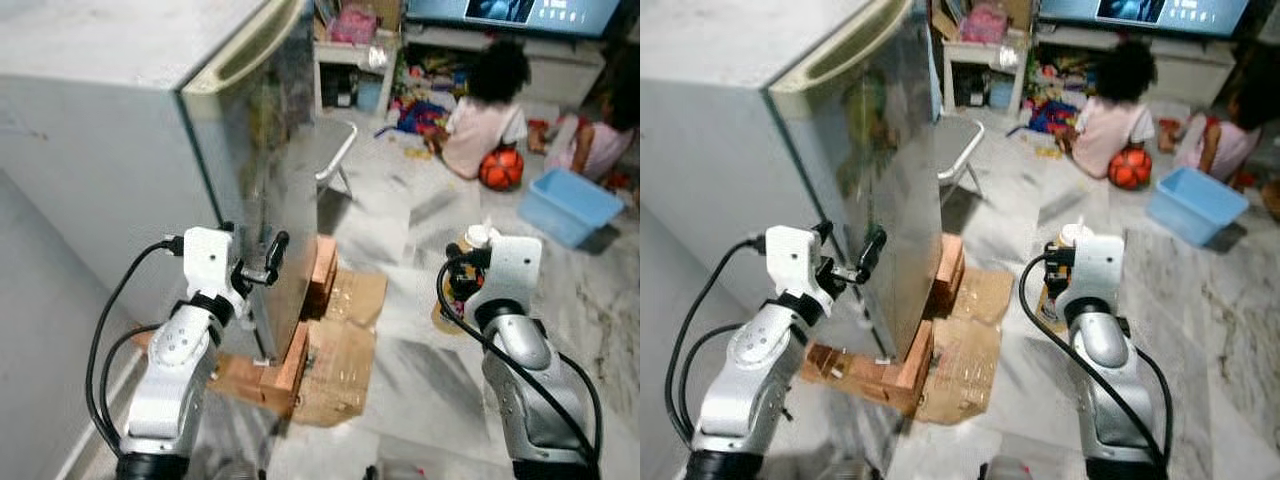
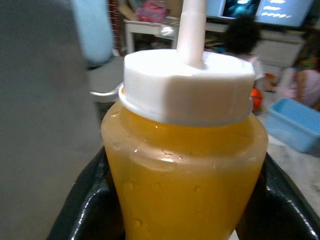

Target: Restocking fridge

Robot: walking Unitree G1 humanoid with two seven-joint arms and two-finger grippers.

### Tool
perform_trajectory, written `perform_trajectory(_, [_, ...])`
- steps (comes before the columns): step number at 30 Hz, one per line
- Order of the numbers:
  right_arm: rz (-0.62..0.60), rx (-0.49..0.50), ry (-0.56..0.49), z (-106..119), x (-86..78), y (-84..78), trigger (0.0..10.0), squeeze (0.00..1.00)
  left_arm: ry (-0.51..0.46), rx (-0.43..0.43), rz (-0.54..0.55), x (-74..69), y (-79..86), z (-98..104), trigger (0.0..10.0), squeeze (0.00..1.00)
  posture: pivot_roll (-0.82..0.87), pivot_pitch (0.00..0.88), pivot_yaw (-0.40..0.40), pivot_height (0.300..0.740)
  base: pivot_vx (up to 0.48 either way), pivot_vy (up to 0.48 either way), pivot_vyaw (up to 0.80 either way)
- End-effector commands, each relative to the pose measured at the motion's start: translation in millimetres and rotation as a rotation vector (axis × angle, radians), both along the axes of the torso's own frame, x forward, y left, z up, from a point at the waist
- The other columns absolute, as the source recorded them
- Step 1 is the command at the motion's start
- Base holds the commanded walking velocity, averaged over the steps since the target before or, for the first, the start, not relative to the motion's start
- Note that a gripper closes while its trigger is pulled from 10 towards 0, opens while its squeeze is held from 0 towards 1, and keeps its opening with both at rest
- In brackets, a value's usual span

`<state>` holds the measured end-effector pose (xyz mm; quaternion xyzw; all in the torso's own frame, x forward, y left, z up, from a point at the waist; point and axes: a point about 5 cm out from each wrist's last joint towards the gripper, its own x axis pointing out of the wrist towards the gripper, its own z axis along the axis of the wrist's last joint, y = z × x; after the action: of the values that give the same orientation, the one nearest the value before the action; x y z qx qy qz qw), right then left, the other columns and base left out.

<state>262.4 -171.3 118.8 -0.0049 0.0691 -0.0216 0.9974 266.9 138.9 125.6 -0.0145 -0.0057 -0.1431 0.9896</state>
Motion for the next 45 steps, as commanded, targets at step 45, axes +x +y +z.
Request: perform_trajectory(45, [-0.223, -0.092, 0.101, 8.5, -81.0, -37.6, 10.0, 0.00, -0.085, 0.089, -0.563, 45.7, -97.4, 24.4, 10.0, 0.00, -0.08, 0.051, 0.046, 0.740, 0.000, 0.000, 0.00])
